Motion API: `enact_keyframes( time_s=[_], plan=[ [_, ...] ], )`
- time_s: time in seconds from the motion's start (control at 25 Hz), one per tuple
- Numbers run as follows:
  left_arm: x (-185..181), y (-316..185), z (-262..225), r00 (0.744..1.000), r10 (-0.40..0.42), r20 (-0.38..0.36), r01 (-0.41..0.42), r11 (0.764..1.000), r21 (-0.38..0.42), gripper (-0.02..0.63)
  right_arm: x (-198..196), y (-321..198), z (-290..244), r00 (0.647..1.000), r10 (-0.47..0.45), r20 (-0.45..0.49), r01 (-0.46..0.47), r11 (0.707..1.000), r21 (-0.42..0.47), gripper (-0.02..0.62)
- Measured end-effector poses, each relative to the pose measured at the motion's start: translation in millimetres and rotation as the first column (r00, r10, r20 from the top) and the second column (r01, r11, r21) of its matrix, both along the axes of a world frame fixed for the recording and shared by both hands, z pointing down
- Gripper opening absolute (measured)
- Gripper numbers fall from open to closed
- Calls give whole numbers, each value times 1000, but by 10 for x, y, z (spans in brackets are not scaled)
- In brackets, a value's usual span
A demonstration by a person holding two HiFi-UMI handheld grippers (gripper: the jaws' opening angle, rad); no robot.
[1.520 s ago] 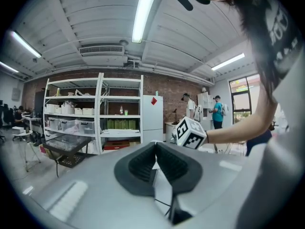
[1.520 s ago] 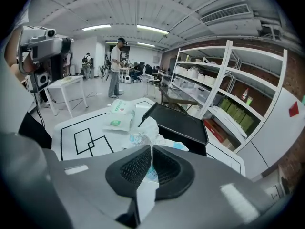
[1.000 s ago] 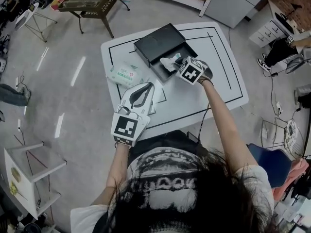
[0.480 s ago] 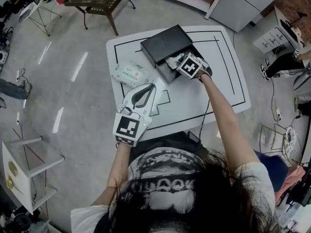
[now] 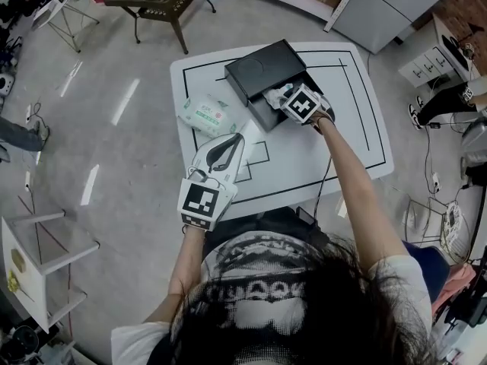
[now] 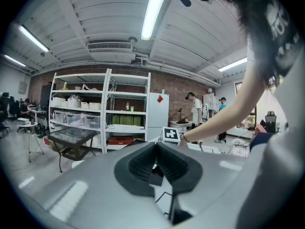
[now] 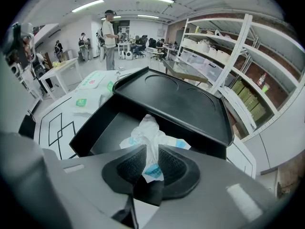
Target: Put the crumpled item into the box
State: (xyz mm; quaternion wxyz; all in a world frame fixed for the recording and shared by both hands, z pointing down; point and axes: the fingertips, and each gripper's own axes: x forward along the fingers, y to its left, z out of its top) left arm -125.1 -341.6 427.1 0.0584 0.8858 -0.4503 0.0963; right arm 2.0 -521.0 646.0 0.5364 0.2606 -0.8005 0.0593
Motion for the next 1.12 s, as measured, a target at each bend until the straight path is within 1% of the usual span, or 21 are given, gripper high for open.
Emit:
enact_keyframes(
  time_s=[0.16,0.24,0.4,0.56,0.64,0.84,1.12],
  plan=[
    [17,-3,1,1000,-1,5,1,1000,0,0,36,90,-78,999,18,42,-18,1000,-5,83],
    [39,0,-20,1000,-2,4,2,1000,2,0,69,130,-153,997,22,70,-23,1000,10,83],
    [115,39,-58,1000,-4,6,4,1000,3,0,117,234,-431,983,50,176,-61,997,55,83],
    [226,110,-65,1000,-11,11,11,1000,-1,0,213,441,-708,952,87,295,-116,990,84,70],
    [291,154,-82,1000,-14,13,14,1000,0,0,257,570,-859,932,90,352,-132,986,99,67],
    [443,285,-100,999,-32,24,32,999,2,0,359,960,-1199,888,76,453,-155,978,140,64],
    [708,502,-171,997,-67,41,66,998,8,0,542,1569,-1644,826,21,563,-151,971,185,60]
  ],
)
